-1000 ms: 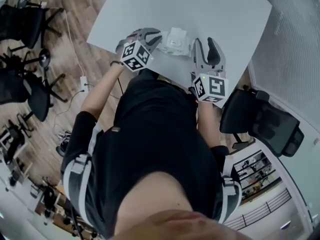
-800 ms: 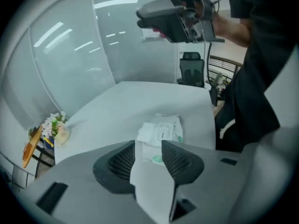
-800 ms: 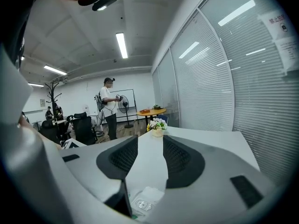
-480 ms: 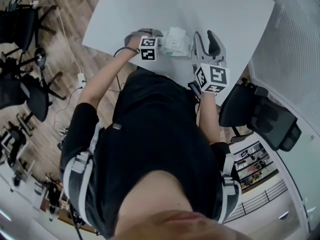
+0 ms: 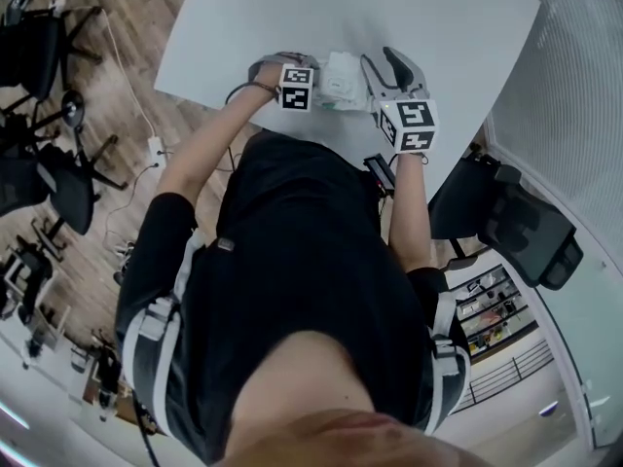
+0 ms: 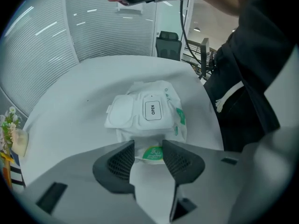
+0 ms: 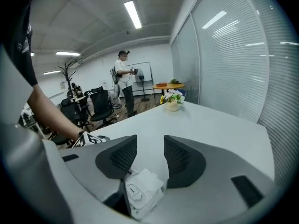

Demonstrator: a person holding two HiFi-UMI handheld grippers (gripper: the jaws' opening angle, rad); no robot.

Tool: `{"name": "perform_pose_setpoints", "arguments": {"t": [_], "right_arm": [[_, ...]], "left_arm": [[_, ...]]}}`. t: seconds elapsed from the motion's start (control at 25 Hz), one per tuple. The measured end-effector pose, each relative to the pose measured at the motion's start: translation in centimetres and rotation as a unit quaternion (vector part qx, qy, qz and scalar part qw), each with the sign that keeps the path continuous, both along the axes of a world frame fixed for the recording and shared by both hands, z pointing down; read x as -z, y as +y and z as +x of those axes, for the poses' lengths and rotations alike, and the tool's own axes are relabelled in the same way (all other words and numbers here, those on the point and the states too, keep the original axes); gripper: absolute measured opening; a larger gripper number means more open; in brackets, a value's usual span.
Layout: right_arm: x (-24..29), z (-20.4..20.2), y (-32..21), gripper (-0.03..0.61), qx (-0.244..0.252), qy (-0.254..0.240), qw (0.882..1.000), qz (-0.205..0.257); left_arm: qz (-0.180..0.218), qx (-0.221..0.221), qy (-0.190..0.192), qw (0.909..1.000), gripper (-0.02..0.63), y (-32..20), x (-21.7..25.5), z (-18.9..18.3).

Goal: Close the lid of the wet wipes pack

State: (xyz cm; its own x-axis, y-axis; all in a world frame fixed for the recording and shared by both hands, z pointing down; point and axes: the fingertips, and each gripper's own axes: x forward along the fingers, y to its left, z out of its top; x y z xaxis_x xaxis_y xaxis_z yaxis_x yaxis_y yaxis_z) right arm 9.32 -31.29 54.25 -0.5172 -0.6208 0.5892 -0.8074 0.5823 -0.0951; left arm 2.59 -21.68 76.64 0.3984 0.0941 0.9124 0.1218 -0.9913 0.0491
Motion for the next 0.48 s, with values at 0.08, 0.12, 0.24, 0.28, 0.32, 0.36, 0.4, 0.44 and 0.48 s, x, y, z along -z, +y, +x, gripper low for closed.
{"name": "perform_pose_setpoints", "arguments": {"t": [0.08, 0.12, 0.24, 0.28, 0.32, 0.36, 0.4, 0.44, 0.48], "right_arm": [[-2.0, -0.9, 0.0, 0.201, 0.046, 0.008, 0.998, -0.038], [-3.1, -1.4, 0.0, 0.201, 0.072, 0.013, 0.995, -0.06], [-7.3, -2.2, 0.5, 0.204, 0.148, 0.043, 0.98, -0.13], [-8.8, -2.3, 0.6, 0.204, 0.167, 0.056, 0.973, -0.149], [-10.3, -2.2, 0.6, 0.206, 0.183, 0.067, 0.967, -0.167], [-11.9, -2.1, 0.5, 0.207, 0.195, 0.077, 0.961, -0.183], [-13.4, -1.9, 0.5, 0.207, 0.205, 0.087, 0.954, -0.199], [-14.7, -1.7, 0.4, 0.215, 0.214, 0.098, 0.948, -0.212], [-15.9, -1.7, 0.4, 0.216, 0.224, 0.107, 0.943, -0.222]], "left_arm": [[-0.005, -0.004, -0.002, 1.0, 0.186, -0.1, -0.2, 0.0], [-0.007, -0.005, -0.002, 1.0, 0.186, -0.2, -0.2, -0.1], [-0.008, -0.004, 0.004, 1.0, 0.186, -0.3, -0.2, -0.3], [-0.008, -0.004, 0.006, 0.9999, 0.186, -0.3, -0.2, -0.3], [-0.009, -0.004, 0.008, 0.9999, 0.187, -0.3, -0.2, -0.3], [-0.011, -0.003, 0.008, 0.9999, 0.187, -0.4, -0.3, -0.3], [-0.012, -0.004, 0.008, 0.9999, 0.187, -0.4, -0.3, -0.4], [-0.014, -0.005, 0.007, 0.9999, 0.187, -0.5, -0.4, -0.4], [-0.015, -0.006, 0.006, 0.9999, 0.189, -0.6, -0.5, -0.5]]}}
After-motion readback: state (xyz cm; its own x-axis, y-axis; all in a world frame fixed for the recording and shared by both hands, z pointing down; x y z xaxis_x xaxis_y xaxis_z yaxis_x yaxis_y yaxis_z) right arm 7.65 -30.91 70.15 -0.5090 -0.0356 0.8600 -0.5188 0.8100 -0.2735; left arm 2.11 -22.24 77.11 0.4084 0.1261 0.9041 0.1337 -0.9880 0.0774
